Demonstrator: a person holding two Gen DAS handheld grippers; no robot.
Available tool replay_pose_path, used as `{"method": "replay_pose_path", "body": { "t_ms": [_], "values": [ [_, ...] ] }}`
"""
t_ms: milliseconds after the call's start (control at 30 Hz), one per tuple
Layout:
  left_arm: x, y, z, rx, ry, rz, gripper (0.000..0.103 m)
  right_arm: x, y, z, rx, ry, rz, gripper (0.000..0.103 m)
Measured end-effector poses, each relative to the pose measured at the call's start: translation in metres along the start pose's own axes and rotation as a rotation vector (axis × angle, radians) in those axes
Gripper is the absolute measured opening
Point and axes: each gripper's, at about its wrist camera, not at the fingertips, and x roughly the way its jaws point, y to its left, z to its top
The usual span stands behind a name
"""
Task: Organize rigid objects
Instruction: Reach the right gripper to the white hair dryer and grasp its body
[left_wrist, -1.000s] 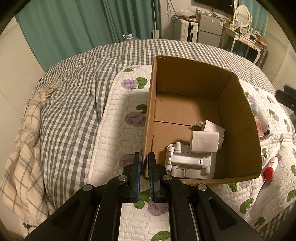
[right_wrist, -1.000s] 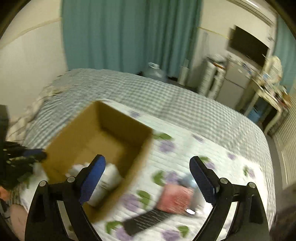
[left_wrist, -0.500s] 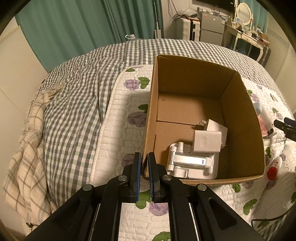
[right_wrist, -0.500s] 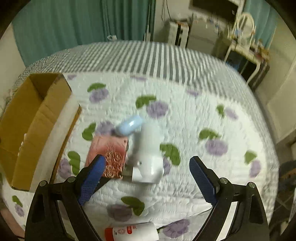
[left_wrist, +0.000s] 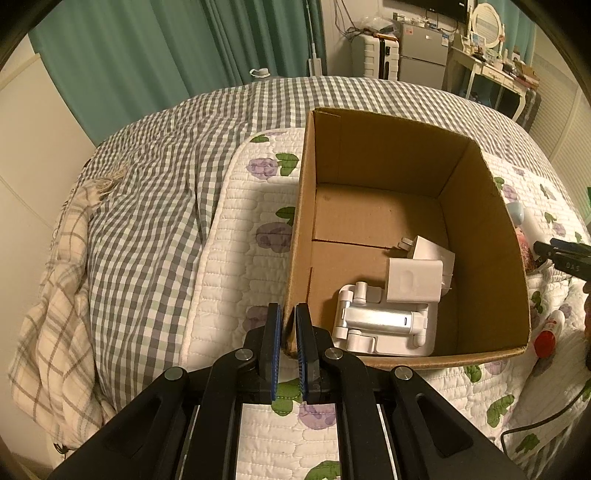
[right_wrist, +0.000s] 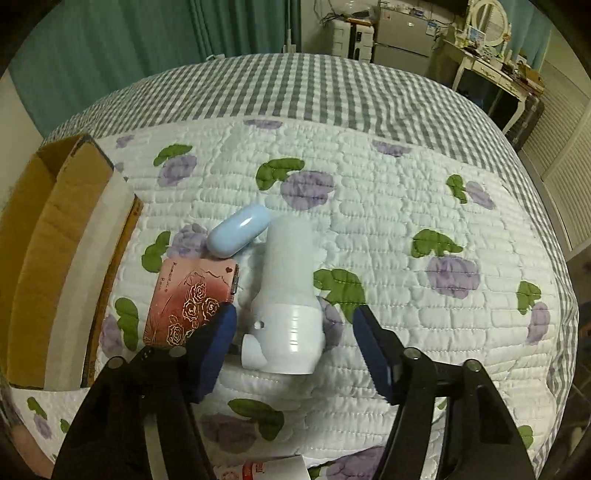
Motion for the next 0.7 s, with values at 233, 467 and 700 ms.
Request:
{"method": "replay_pose_path", "body": {
  "t_ms": [233,467,700],
  "values": [
    [0.000,0.000,0.000,0.000,0.000,0.001,0.007,0.018,-0.001,0.000,0.004,0.051,0.017,0.045],
    [0.000,0.000,0.000,-0.001,0.000,0.000,0.007,0.009,-0.010,-0.001,0.047,0.013,0.046,0.045],
    [-0.001,-0.002,0.000,0.007,0.003,0.008,0.007,-0.018,-0.017,-0.005,0.073,-0.052,0.045,0.045]
  ]
}}
